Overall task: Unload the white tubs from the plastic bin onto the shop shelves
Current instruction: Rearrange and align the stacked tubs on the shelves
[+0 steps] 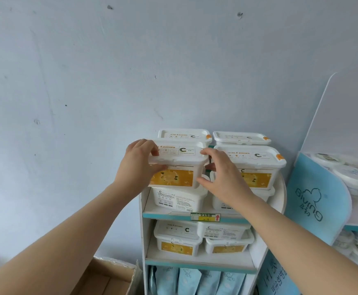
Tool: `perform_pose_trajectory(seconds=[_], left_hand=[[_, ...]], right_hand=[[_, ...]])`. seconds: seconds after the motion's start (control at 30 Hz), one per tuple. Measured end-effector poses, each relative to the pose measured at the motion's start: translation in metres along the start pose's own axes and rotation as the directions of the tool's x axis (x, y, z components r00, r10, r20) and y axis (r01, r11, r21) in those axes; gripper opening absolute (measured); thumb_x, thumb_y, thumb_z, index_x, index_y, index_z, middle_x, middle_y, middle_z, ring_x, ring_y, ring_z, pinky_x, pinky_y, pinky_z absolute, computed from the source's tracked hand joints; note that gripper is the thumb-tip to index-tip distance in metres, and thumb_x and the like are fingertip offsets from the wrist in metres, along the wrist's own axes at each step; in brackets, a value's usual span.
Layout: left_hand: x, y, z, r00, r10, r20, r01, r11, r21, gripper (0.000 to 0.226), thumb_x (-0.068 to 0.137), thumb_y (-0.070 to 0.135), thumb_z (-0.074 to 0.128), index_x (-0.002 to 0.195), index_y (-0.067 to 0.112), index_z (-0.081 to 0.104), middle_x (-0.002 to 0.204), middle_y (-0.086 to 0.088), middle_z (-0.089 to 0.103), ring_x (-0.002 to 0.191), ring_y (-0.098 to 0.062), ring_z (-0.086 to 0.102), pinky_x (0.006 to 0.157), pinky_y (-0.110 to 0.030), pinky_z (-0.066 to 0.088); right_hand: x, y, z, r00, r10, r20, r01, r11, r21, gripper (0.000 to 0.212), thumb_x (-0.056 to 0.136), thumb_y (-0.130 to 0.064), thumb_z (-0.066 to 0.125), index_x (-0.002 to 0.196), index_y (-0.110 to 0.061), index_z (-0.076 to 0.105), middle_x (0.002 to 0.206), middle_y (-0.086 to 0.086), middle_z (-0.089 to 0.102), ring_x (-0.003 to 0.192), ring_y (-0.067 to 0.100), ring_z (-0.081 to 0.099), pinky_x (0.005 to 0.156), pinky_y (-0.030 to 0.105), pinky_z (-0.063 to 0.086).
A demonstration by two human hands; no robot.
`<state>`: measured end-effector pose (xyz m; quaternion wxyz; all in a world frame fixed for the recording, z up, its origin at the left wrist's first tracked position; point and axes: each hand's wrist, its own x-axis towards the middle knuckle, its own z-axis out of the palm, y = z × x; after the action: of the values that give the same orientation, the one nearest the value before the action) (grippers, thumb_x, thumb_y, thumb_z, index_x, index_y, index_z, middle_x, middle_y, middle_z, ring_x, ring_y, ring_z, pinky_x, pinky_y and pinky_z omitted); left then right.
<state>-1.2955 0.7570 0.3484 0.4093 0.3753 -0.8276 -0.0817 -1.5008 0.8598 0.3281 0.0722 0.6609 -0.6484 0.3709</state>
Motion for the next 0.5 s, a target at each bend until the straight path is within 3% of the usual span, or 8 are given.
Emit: perform_pose_trajectory(seconds=[0.1, 0.17, 0.37, 0.5], left_hand=[[-0.016, -0.008, -0.010, 0.999, -0.032, 0.026, 0.032, 0.999, 0.013, 0.033, 0.073, 0.028, 0.080, 0.085, 0.020, 0.050, 0.097, 0.009, 0.054, 0.090, -0.016, 0.047, 0.063, -0.022, 0.033], [-0.026, -0.018, -0.013, 0.998, -0.059, 0.034, 0.058, 0.998, 0.022, 0.032, 0.073, 0.026, 0.080, 0.085, 0.020, 0.051, 0.097, 0.008, 0.054, 0.089, -0.017, 0.048, 0.061, -0.018, 0.033], [-0.041, -0.038, -0.024, 0.993, -0.115, -0.036, 0.117, 0.992, 0.051, 0.032, 0.074, 0.022, 0.080, 0.083, 0.020, 0.049, 0.101, 0.005, 0.056, 0.092, -0.020, 0.050, 0.069, -0.028, 0.040], [-0.044, -0.048, -0.030, 0.990, -0.127, -0.065, 0.132, 0.988, 0.075, 0.033, 0.073, 0.022, 0.080, 0.085, 0.020, 0.050, 0.102, 0.004, 0.057, 0.093, -0.021, 0.051, 0.070, -0.029, 0.041]], right_hand=[[-0.007, -0.002, 0.009, 0.997, 0.013, 0.077, -0.012, 1.000, -0.010, 0.073, 0.079, -0.028, 0.075, 0.135, -0.033, 0.029, 0.126, -0.008, 0.051, 0.098, 0.006, 0.059, 0.086, 0.029, 0.054], [-0.008, -0.001, 0.015, 0.992, 0.099, 0.079, -0.101, 0.995, 0.023, 0.077, 0.079, -0.028, 0.075, 0.138, -0.035, 0.026, 0.122, -0.009, 0.052, 0.098, 0.007, 0.060, 0.085, 0.030, 0.054], [-0.006, 0.020, 0.032, 0.906, 0.309, 0.289, -0.238, 0.937, -0.256, 0.041, 0.084, -0.026, 0.069, 0.123, -0.018, 0.060, 0.123, 0.000, 0.061, 0.108, 0.017, 0.059, 0.091, 0.032, 0.050], [-0.006, 0.023, 0.040, 0.919, 0.266, 0.292, -0.162, 0.928, -0.336, 0.033, 0.085, -0.022, 0.067, 0.117, -0.017, 0.065, 0.118, -0.001, 0.059, 0.103, 0.018, 0.058, 0.089, 0.031, 0.049]])
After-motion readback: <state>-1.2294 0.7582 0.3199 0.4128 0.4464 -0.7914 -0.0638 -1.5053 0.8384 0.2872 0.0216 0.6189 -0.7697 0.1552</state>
